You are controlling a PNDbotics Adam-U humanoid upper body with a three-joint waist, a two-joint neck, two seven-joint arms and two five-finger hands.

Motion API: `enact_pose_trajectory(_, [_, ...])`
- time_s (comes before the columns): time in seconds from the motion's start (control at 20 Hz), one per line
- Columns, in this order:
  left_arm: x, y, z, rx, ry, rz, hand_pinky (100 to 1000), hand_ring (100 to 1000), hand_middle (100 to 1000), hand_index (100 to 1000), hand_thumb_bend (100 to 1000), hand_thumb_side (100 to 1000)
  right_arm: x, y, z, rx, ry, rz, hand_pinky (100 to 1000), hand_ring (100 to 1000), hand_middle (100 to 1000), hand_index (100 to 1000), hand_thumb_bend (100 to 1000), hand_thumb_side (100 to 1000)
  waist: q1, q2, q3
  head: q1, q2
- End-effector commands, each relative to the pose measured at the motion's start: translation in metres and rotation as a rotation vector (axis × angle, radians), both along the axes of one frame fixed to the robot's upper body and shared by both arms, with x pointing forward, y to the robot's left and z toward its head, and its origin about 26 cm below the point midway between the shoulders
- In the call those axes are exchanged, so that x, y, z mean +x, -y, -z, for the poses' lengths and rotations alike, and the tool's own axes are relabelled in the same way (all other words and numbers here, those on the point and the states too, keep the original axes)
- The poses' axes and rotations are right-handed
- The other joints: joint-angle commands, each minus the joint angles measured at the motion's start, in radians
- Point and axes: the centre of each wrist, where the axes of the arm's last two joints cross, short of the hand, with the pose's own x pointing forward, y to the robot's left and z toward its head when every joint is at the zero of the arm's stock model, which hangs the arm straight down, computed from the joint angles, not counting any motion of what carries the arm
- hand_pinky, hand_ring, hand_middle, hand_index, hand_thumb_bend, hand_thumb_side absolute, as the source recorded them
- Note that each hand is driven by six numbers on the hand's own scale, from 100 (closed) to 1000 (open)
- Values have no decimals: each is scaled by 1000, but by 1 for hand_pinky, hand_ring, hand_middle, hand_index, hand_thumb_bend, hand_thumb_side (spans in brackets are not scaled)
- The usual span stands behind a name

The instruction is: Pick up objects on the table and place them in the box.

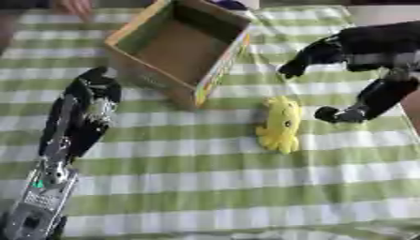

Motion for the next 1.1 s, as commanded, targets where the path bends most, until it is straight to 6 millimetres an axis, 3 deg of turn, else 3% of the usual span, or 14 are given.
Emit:
enact_pose_trajectory(0.05, [0,-1,-7,10,21,11,825,639,673,869,343,673,-3,4,-10,-14,25,-6,852,779,796,982,248,287,-1,-18,0,-2,5])
enact_pose_trajectory(0.55, [1,-1,-7,10,22,11,825,640,674,869,341,674,-13,5,-11,-15,28,3,852,779,796,981,256,282,-7,-17,1,-3,5])
enact_pose_trajectory(1.05, [1,1,-6,6,20,19,826,641,674,869,341,673,5,2,13,-59,-5,25,852,781,800,967,264,252,-1,-14,7,-7,5])
enact_pose_trajectory(1.1, [1,1,-6,6,20,19,826,641,674,869,342,673,7,2,16,-65,-5,29,853,781,801,967,255,281,0,-14,7,-8,5])
